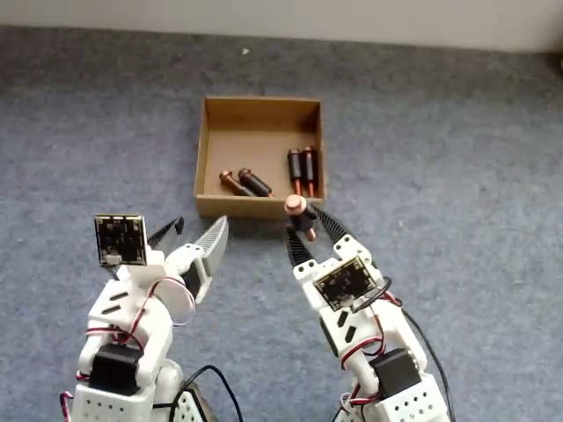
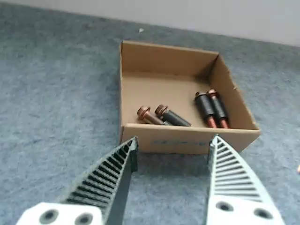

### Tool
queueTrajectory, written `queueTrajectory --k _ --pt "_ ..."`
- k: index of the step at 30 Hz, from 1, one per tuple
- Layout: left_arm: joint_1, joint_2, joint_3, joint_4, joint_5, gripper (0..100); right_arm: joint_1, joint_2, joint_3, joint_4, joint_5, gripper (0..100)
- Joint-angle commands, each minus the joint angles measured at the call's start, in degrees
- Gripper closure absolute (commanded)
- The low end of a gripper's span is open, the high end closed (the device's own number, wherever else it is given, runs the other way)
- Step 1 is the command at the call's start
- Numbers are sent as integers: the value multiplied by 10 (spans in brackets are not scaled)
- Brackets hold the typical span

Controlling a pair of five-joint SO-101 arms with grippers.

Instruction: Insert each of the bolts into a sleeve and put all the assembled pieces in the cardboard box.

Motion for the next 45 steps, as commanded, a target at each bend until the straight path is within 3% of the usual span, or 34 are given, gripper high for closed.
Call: queueTrajectory --k 1,8,11,19,26,29,36,45 --pt "-29 -4 57 -2 -11 748 8 -14 59 -19 -1 994" --pt "-61 -4 129 -3 -27 748 8 -14 59 -15 -1 994" --pt "-66 -3 130 1 -69 748 8 -14 59 -15 -1 994" --pt "-70 -2 130 34 -76 751 8 -14 58 -15 -1 994" --pt "-70 -3 130 45 -76 1000 8 -13 34 -19 -1 994" --pt "-70 -3 130 47 -76 968 7 -12 -1 -19 -1 994" --pt "-70 0 130 47 -76 994 6 -4 -108 -21 -1 994" --pt "-73 0 130 47 -76 994 7 285 -225 -160 0 994"
